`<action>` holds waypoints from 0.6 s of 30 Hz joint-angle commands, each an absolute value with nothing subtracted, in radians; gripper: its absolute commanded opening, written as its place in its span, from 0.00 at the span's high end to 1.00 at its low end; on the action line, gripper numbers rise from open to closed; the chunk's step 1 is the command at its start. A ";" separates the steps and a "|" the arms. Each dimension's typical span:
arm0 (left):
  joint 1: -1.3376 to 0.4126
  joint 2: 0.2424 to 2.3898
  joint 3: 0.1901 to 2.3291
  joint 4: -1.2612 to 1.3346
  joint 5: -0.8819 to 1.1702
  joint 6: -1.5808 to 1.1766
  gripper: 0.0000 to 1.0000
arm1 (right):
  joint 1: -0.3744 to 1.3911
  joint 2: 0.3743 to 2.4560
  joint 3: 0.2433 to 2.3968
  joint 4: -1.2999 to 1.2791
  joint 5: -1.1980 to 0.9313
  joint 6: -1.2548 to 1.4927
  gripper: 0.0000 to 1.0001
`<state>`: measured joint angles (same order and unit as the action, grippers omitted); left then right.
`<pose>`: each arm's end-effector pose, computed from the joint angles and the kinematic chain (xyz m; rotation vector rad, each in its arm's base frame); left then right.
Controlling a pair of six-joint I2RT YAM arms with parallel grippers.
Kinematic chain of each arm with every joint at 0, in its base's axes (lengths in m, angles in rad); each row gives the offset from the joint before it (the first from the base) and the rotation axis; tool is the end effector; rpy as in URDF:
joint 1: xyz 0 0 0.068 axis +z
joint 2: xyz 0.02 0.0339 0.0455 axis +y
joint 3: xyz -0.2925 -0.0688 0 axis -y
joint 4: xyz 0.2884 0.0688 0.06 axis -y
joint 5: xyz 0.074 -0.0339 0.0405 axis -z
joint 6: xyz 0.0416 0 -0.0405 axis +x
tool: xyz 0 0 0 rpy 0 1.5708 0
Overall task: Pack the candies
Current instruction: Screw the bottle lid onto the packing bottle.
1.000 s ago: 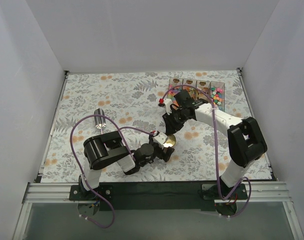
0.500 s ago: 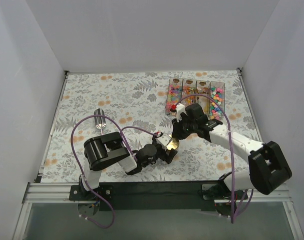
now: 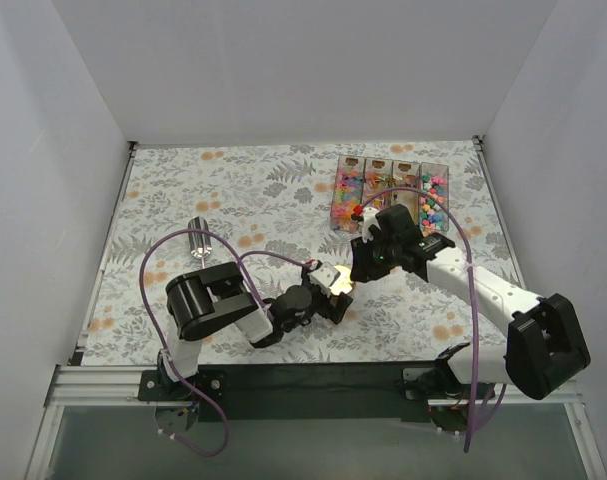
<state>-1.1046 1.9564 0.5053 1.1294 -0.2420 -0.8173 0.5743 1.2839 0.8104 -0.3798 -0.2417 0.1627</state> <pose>0.1584 -0.2926 0.0692 0.1143 2.0298 -1.0556 0.2435 0.1694 0.2297 -0.6190 2.4110 0.6176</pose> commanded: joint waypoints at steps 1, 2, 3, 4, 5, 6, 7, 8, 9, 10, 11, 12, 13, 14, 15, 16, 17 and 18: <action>-1.071 2.017 0.446 0.746 -0.299 -0.868 0.16 | 0.552 1.289 0.939 -0.486 -0.297 0.134 0.63; -1.071 2.017 0.446 0.741 -0.296 -0.867 0.16 | 0.552 1.289 0.969 -0.491 -0.313 0.130 0.63; -1.071 2.016 0.448 0.735 -0.295 -0.864 0.16 | 0.552 1.289 0.980 -0.491 -0.325 0.132 0.63; -1.071 2.017 0.449 0.732 -0.291 -0.864 0.15 | 0.552 1.286 0.986 -0.491 -0.346 0.133 0.64; -1.071 2.019 0.454 0.727 -0.291 -0.864 0.15 | 0.552 1.282 0.992 -0.489 -0.357 0.133 0.67; -1.071 2.022 0.459 0.720 -0.288 -0.861 0.14 | 0.552 1.285 0.992 -0.489 -0.370 0.132 0.71; -1.071 2.023 0.462 0.716 -0.288 -0.859 0.14 | 0.552 1.295 0.991 -0.488 -0.405 0.132 0.73; -1.071 2.026 0.463 0.713 -0.288 -0.859 0.14 | 0.552 1.302 0.989 -0.489 -0.428 0.130 0.77; -1.071 2.028 0.466 0.707 -0.290 -0.858 0.13 | 0.552 1.310 0.977 -0.486 -0.457 0.130 0.77; -1.071 2.028 0.471 0.704 -0.288 -0.854 0.12 | 0.552 1.328 0.968 -0.482 -0.507 0.132 0.77; -1.071 2.028 0.471 0.703 -0.290 -0.854 0.12 | 0.552 1.336 0.953 -0.463 -0.524 0.141 0.78; -1.071 2.028 0.472 0.701 -0.290 -0.853 0.12 | 0.552 1.342 0.916 -0.453 -0.531 0.146 0.78; -1.071 2.026 0.472 0.701 -0.288 -0.853 0.11 | 0.552 1.351 0.899 -0.442 -0.534 0.150 0.78; -1.071 2.026 0.472 0.701 -0.288 -0.853 0.10 | 0.552 1.356 0.876 -0.413 -0.535 0.162 0.78; -1.071 2.025 0.474 0.698 -0.287 -0.853 0.10 | 0.552 1.358 0.858 -0.397 -0.535 0.169 0.78; -1.071 2.023 0.474 0.698 -0.285 -0.851 0.09 | 0.552 1.364 0.813 -0.378 -0.529 0.178 0.78; -1.072 2.020 0.472 0.701 -0.284 -0.857 0.09 | 0.552 1.368 0.793 -0.344 -0.526 0.189 0.78; -1.071 2.017 0.468 0.706 -0.281 -0.857 0.08 | 0.551 1.374 0.775 -0.331 -0.520 0.193 0.78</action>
